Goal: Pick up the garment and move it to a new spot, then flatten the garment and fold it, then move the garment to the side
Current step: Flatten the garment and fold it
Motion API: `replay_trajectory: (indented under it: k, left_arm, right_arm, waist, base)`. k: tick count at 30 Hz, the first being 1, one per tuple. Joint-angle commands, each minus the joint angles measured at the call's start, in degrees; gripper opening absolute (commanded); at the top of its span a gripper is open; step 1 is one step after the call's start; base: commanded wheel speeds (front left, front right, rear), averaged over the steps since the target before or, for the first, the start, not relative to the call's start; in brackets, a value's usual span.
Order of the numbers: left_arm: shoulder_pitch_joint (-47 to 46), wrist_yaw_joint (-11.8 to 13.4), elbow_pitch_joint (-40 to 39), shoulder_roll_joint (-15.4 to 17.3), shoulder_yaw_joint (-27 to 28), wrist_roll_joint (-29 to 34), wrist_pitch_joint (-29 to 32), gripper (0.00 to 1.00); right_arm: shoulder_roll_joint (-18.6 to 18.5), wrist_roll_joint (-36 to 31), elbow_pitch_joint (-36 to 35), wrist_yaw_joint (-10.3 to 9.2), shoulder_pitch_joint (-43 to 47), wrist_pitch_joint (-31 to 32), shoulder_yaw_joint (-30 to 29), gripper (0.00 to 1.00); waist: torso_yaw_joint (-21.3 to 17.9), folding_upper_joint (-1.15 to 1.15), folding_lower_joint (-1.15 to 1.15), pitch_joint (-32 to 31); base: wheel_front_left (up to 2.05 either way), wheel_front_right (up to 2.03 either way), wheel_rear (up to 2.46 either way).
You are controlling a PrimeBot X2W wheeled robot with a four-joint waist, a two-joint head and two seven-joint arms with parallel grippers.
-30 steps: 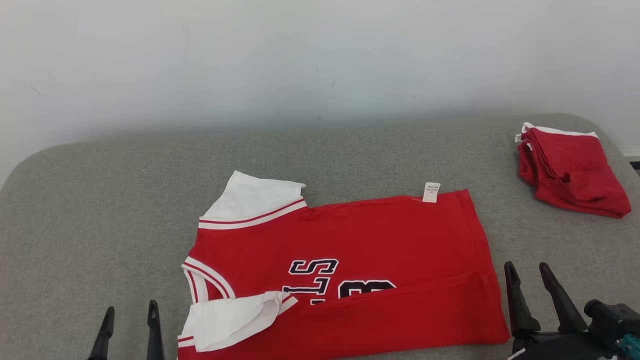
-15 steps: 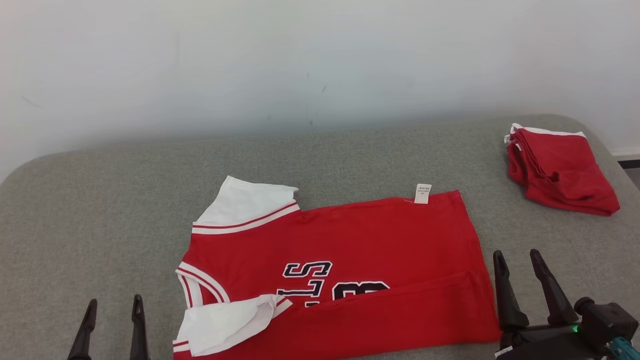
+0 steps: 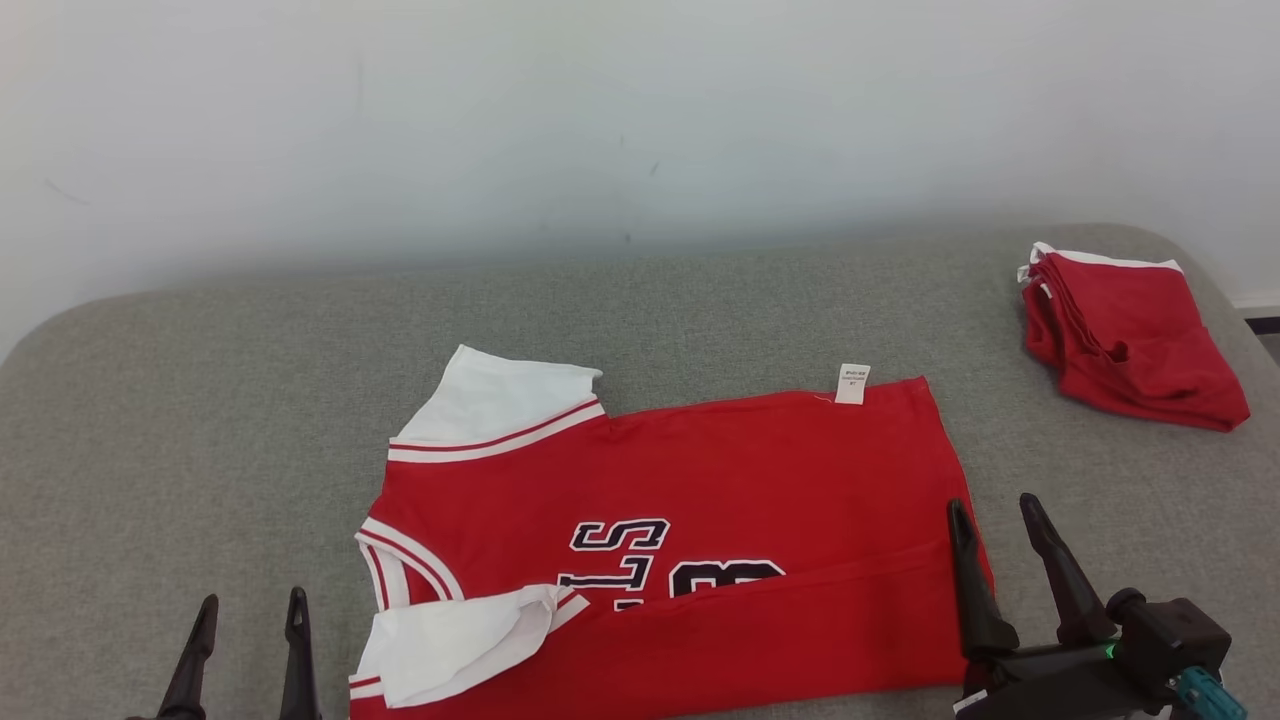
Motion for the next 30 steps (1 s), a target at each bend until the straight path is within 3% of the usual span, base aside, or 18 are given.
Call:
replay_trajectory:
  k: [1,19,24,30]
  left_arm:
    - [-0.5,-0.3,0.1,-0.2,0.0,0.5,-0.2,1.00]
    - [0.2,-0.8,1.0,0.0,1.2,2.5,-0.2,1.00]
    - [-3.4,-1.2,2.3,1.6,1.2,1.8,0.0,1.00]
    - [-14.1,-2.3,4.8,5.9,-1.0,1.2,2.5,1.00]
  right_arm:
    - [-0.1,-0.5,0.4,-0.17,-0.1,-0.2,0.2,1.00]
    - [-0.8,-1.4,3.4,-0.17,-0.8,-0.1,0.6,1.00]
    - [-2.1,-1.3,6.1,-0.17,-3.7,0.0,0.3,1.00]
    - [-3.9,-1.3,10.5,-0.17,-11.9,1.7,0.0,1.00]
  waist:
    - [0.1,0.00,0.00,0.0]
    - [0.0,0.00,0.00,0.3]
    - [-0.9,0.00,0.00,1.3]
    - [-1.9,0.00,0.00,5.3]
  base:
    - [0.00,0.00,0.00]
    - [0.00,0.00,0.00]
    - [0.00,0.00,0.00]
    - [0.00,0.00,0.00]
